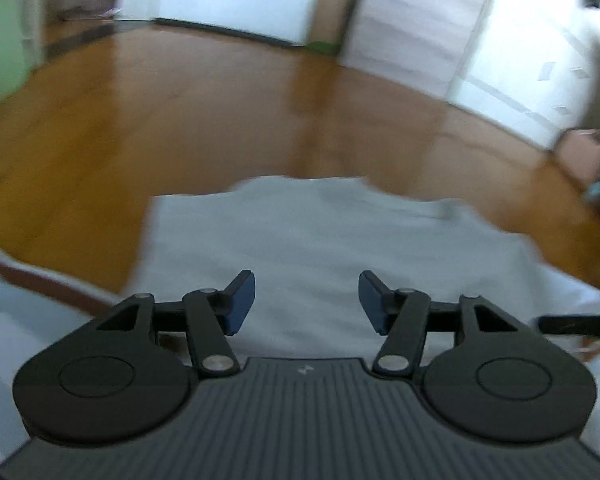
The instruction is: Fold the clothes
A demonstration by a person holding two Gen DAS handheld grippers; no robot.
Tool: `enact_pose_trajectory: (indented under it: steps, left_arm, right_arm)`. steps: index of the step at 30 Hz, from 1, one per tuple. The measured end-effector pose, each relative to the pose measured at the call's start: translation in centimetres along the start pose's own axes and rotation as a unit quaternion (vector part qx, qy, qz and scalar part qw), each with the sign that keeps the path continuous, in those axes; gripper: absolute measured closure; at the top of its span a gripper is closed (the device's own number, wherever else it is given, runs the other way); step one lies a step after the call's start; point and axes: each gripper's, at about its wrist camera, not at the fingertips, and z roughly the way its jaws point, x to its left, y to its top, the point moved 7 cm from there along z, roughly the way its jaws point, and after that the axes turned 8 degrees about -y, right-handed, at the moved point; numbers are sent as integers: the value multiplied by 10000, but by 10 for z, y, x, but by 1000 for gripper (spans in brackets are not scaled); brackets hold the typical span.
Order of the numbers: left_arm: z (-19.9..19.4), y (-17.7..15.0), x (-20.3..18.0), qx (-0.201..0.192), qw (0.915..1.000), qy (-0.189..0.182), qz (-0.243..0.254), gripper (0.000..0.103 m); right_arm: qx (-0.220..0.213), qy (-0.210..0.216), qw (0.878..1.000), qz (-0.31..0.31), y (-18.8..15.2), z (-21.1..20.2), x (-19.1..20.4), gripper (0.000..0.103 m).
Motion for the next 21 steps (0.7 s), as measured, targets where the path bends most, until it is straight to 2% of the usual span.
enact_pose_trajectory:
  steps: [4, 6, 8, 9, 11, 16, 17, 19, 21]
  left_arm:
    - [-2, 6, 52, -135, 9986, 181, -468, 46]
    - [-2, 5, 72, -192, 9974, 223, -660, 46]
    - [1, 5, 88, -218, 9962, 272, -796, 46]
    - [3, 3, 91, -197, 9962, 297, -789, 46]
    - [7, 0, 95, -165, 9965, 336, -750, 46]
    - [13, 3, 95, -267, 9972, 345, -604, 46]
    - [12, 3, 93, -282, 9974, 283, -591, 46]
    - [13, 4, 91, -289, 9978, 143, -575, 46]
    - [20, 2, 92, -227, 9978, 110, -618, 45]
  right_arm:
    - [-47, 215, 9988, 439, 14, 27, -7, 41]
    - [72, 261, 9970, 731, 20, 49, -9, 34]
    - [149, 70, 9962, 857, 26, 71, -5, 33]
    - [-45, -17, 9972, 745, 32, 67, -1, 47]
    - [-483, -188, 9975, 484, 45, 55, 7, 99]
    - [-1568, -612, 9856, -173, 77, 24, 27, 99]
    - [-1643, -793, 9830, -202, 83, 16, 23, 99]
    - [-1603, -1272, 9785, -248, 89, 5, 10, 99]
    - [-1202, -1783, 9763, -229, 87, 10, -9, 98]
